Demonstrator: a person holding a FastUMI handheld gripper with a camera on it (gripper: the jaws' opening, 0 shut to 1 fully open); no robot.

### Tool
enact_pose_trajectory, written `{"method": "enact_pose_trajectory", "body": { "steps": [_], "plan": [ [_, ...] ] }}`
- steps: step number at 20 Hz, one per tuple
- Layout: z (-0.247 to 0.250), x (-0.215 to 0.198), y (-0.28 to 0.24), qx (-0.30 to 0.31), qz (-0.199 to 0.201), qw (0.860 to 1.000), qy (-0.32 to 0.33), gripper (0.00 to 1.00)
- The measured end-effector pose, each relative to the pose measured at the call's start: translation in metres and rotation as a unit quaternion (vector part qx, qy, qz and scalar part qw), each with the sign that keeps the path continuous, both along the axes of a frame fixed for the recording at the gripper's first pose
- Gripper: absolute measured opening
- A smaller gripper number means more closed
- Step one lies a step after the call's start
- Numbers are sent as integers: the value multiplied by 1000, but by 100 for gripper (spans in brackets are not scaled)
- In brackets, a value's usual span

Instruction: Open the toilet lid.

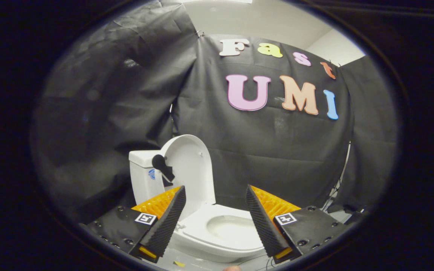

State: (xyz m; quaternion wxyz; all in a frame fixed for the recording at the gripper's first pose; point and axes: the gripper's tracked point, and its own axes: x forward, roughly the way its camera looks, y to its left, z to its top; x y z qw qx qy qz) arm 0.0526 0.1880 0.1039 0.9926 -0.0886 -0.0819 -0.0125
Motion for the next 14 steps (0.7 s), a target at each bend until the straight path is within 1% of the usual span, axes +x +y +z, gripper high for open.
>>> {"method": "enact_pose_trajectory", "body": {
  "steps": [6,9,12,14],
  "plan": [
    [17,-20,-39,58,16,998,-23,98],
    [21,-28,-58,54,7,998,-28,97],
    [25,-36,-50,36,33,998,-37,97],
    [23,-37,-52,32,39,998,-37,97]
  ]
}}
